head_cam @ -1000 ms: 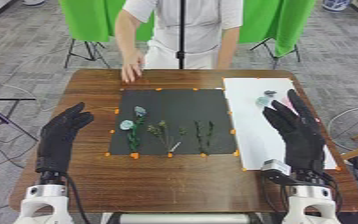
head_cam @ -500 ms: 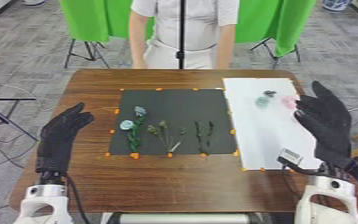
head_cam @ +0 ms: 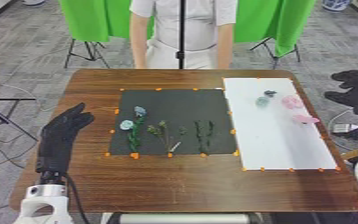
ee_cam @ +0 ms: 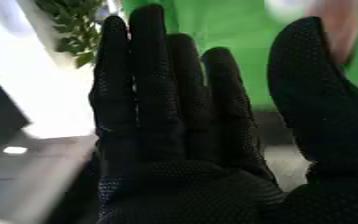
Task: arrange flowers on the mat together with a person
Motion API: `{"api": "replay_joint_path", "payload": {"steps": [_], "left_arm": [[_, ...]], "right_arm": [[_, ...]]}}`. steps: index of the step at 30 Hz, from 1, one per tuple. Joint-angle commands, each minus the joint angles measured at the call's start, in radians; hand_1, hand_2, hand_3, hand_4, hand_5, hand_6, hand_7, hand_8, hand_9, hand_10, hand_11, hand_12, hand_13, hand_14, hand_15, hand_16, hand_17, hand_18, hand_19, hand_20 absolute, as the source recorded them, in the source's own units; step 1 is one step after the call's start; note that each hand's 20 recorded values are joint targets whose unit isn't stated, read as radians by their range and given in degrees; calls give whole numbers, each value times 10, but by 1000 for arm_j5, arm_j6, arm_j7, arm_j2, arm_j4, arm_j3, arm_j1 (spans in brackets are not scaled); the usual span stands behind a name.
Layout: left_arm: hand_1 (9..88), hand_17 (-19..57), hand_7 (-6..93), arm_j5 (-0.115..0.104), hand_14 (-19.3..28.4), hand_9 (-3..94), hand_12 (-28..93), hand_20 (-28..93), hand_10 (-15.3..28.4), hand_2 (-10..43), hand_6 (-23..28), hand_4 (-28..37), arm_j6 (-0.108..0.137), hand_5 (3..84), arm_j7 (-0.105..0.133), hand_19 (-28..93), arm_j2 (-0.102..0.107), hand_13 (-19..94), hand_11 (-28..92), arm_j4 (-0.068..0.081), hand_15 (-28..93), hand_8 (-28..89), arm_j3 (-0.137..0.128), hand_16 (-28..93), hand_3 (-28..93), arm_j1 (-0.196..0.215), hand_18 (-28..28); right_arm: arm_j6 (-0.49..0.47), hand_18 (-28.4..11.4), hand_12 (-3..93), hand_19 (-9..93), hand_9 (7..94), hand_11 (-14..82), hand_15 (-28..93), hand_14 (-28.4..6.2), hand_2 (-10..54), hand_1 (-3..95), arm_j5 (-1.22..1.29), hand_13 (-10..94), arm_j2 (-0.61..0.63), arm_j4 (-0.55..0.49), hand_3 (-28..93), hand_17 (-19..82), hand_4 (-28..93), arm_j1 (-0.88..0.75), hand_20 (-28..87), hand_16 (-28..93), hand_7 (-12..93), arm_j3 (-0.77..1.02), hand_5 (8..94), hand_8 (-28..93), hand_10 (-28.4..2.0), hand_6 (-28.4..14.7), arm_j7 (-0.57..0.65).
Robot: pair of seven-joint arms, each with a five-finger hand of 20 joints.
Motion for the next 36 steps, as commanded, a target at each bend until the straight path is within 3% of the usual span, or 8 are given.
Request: {"api": "replay_joint_path", "payload": {"steps": [1, 6, 25, 29, 36], "left_arm": [[250, 60, 139, 2, 173, 469, 155, 183, 136, -13, 38, -188, 11, 472, -7, 98, 4, 381, 218, -2, 183, -58, -1, 41, 645, 11, 129], [251, 60, 139, 3, 174, 469, 156, 182, 136, -12, 38, -188, 13, 472, -8, 97, -1, 381, 218, -2, 184, -59, -1, 42, 644, 8, 129], [252, 59, 137, 3, 173, 469, 156, 183, 135, -12, 38, -186, 11, 470, -8, 98, 1, 381, 216, -6, 184, -58, 0, 41, 644, 14, 129], [252, 59, 137, 2, 173, 468, 156, 183, 135, -13, 38, -186, 7, 470, -12, 98, 3, 381, 216, -2, 184, -58, 1, 41, 644, 6, 129], [253, 58, 137, 4, 174, 469, 156, 182, 135, -12, 38, -186, 2, 470, -17, 99, 7, 380, 217, 1, 183, -57, 2, 42, 643, -3, 129]], "right_arm": [[-374, -146, 158, 488, 650, 140, 261, -106, -95, 400, -115, 676, 104, 121, 725, 421, -282, 103, 412, 214, 167, -76, 544, -109, -137, 3, -102], [-463, -150, 161, 507, 674, 149, 266, -104, -95, 392, -134, 687, 109, 188, 721, 426, -282, 159, 415, 219, 176, -129, 564, -115, -137, 14, -103], [-358, -149, 162, 562, 720, 161, 256, -87, -95, 412, -185, 755, 80, 255, 719, 462, -282, 180, 421, 220, 174, -173, 540, -117, -130, 20, -91], [-328, -149, 162, 573, 725, 162, 256, -84, -95, 418, -218, 762, 69, 295, 717, 465, -282, 195, 423, 222, 175, -201, 538, -117, -127, 23, -109], [-222, -132, 169, 604, 788, 170, 242, -58, -95, 478, -245, 822, 48, 362, 691, 521, -282, 190, 414, 251, 204, -251, 604, -134, -110, 40, -125]]}}
